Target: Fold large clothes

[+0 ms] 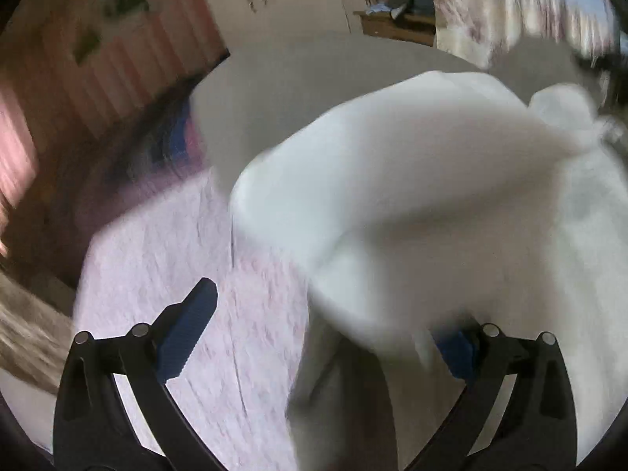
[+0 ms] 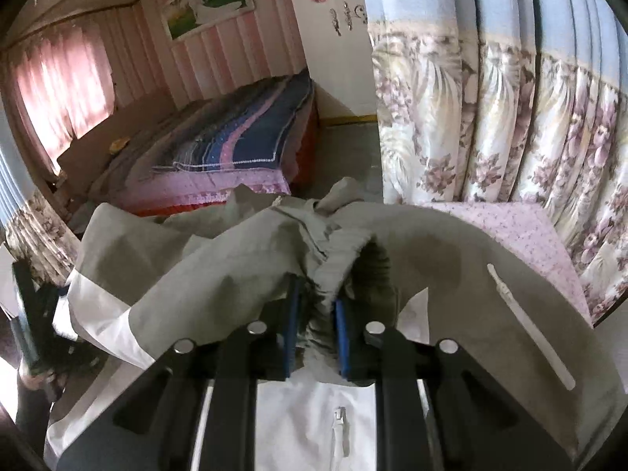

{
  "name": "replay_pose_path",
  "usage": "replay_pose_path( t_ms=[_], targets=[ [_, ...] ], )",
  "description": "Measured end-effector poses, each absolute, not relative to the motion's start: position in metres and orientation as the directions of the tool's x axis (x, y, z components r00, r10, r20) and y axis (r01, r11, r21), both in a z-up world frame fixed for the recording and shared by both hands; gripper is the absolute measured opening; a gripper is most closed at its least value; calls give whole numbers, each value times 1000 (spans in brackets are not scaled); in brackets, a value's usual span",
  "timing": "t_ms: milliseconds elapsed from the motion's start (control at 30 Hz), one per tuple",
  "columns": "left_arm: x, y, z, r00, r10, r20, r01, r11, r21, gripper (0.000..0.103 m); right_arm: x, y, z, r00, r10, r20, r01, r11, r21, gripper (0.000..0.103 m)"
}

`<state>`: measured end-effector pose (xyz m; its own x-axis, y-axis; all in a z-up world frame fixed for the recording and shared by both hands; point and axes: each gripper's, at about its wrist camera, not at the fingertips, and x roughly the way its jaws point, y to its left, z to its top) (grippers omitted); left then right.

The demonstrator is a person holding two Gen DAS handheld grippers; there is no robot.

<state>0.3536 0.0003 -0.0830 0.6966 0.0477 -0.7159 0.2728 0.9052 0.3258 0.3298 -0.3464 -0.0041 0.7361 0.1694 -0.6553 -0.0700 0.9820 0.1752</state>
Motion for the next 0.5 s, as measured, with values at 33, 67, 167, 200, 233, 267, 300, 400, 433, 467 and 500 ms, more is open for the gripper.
replay_pose_path(
  t_ms=[33, 67, 167, 200, 233, 267, 300, 400, 433, 467, 500],
  targets=[
    [362, -6, -84, 732, 125, -670, 215, 891, 400, 98, 325, -349, 3, 763, 129, -634, -44, 988, 149, 16],
    [373, -7, -85, 744, 173, -646, 167, 887, 430, 92, 321, -351, 6, 782, 98, -615, -20, 991, 133, 16],
    [396, 33, -74, 690, 39, -723, 129, 976, 175, 27, 316, -370, 16, 801, 13, -598, 61, 993, 103, 14],
    [398, 48, -71, 684, -8, -729, 109, 990, 90, 27, 319, -373, 11, 784, 0, -621, 74, 993, 94, 14],
    [398, 62, -69, 682, -54, -730, 100, 995, 19, 27, 323, -372, 5, 766, -15, -643, 76, 995, 68, 14],
    [399, 71, -71, 669, -68, -740, 95, 995, -5, 27, 330, -363, -6, 735, -62, -675, 75, 997, -9, 14],
    [400, 71, -75, 656, -61, -753, 101, 995, 8, 26, 337, -353, -20, 703, -101, -704, 61, 995, -81, 14],
    [399, 62, -93, 631, 45, -774, 98, 986, 138, 18, 346, -339, -53, 628, -98, -772, 13, 993, -116, 14],
    [398, 61, -99, 618, 62, -784, 90, 985, 149, 17, 348, -336, -61, 617, -88, -782, -3, 993, -114, 14],
    [396, 69, -105, 601, 60, -797, 74, 989, 131, 17, 347, -334, -65, 609, -84, -789, -14, 993, -117, 14],
    [393, 80, -108, 592, 35, -805, 65, 994, 90, 17, 348, -332, -68, 602, -77, -795, -23, 993, -113, 14]
  ],
)
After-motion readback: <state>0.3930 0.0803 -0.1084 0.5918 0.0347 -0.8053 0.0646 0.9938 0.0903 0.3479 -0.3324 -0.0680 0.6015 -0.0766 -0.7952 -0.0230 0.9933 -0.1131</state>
